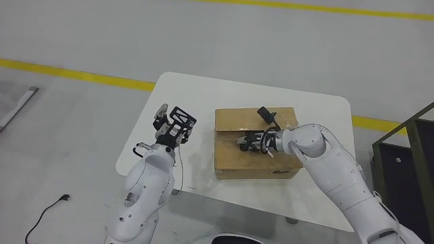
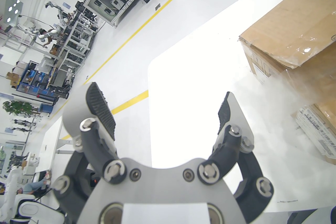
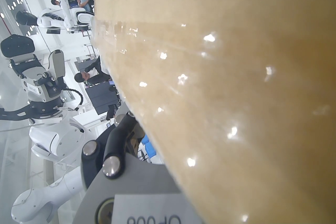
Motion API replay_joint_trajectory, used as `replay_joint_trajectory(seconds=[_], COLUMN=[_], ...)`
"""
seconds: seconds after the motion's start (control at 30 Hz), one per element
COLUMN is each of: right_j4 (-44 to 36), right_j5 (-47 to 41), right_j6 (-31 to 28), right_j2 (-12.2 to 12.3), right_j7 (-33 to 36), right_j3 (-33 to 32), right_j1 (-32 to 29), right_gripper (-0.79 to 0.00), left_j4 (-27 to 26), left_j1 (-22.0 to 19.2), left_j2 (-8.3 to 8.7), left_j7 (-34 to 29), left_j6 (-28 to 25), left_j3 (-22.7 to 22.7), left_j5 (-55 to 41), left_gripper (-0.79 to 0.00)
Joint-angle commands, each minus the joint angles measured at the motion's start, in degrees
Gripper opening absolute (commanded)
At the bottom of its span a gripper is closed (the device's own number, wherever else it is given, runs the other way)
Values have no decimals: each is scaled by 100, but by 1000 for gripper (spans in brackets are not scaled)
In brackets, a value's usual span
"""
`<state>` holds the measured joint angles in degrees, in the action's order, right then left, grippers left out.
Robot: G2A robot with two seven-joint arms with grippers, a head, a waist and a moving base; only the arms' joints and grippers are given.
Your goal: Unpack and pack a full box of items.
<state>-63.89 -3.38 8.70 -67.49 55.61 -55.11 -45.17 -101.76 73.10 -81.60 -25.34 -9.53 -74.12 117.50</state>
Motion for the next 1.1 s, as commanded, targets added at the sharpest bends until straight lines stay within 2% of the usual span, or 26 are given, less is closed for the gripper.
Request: replay_joint_trajectory(seconds=[0.0, 0.03, 0.1, 0.13, 0.23, 0.37, 0.4, 0.43, 0.5, 0.57, 0.6, 0.83, 1.07], right_j4=[30, 39, 39, 37, 43, 112, 129, 140, 157, 178, 188, 217, -174], right_j5=[-8, -17, -43, -51, -38, -2, 8, 25, 77, 95, 85, -4, -158], right_j6=[1, 10, 20, 8, -6, 2, 11, 27, 56, 102, 122, 72, -179], right_j2=[-26, -39, -66, -77, -106, -141, -151, -162, -185, -210, -223, -282, -126], right_j7=[-26, -41, -67, -66, -100, -233, -264, -308, -388, -490, -524, -748, -570], right_j3=[52, 77, 122, 144, 206, 262, 280, 299, 353, 391, 405, 409, -167], right_j1=[44, 67, 106, 122, 153, 182, 190, 199, 216, 228, 232, 236, 123], right_gripper=[-514, -493, -382, -360, -360, -403, -459, -480, -576, -757, -785, -785, -785], left_j4=[11, 16, 27, 29, 52, 89, 88, 86, 84, 77, 73, 15, 8], left_j1=[-2, -2, -6, -9, -17, -60, -67, -72, -74, -64, -55, 15, 13], left_j2=[1, 2, 4, 6, 11, 17, 18, 19, 23, 29, 33, 52, 60], left_j7=[3, 7, 11, 8, 17, 113, 123, 138, 140, 136, 131, 87, 80], left_j6=[14, 22, 20, 13, -68, -214, -215, -223, -231, -225, -232, -190, -171], left_j3=[-2, -4, -13, -18, -17, 7, 11, 16, 10, -12, -23, -93, -98], left_j5=[-2, -11, -19, -24, -58, -146, -152, -163, -153, -149, -143, -121, -142], left_gripper=[0, 0, 0, 0, 0, 0, 0, 0, 0, 0, 0, 0, 0])
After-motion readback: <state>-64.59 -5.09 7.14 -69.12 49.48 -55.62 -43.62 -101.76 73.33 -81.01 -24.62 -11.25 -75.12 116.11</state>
